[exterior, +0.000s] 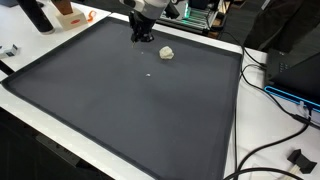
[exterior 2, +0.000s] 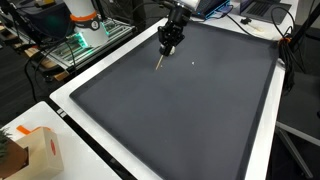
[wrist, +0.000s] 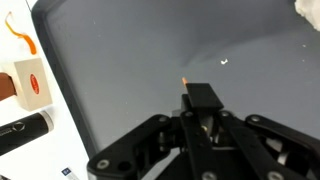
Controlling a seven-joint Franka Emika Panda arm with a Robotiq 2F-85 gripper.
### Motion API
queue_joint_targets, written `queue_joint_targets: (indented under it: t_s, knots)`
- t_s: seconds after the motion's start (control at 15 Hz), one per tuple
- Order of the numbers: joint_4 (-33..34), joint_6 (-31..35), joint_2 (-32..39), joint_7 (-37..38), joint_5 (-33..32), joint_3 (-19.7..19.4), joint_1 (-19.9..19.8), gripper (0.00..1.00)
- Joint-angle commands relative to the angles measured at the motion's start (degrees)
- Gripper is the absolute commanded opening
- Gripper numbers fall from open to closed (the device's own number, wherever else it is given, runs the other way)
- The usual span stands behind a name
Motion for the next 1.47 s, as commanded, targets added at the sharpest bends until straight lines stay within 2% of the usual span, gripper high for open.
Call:
queue_joint_targets:
  t_s: [0.0, 0.4, 0.8, 1.4]
  knots:
    - [0.9, -3.4, 1.8, 1.7, -1.2, -0.7, 1.3, 0.03]
    - [0.8, -5.8, 3.2, 1.0, -0.4, -0.5, 1.5, 0.03]
    - [0.9, -5.6, 4.0, -1.0, 0.4, -0.2, 1.5, 0.03]
    - [0.6, -5.6, 1.6, -11.0, 4.9, 0.6, 1.0, 0.03]
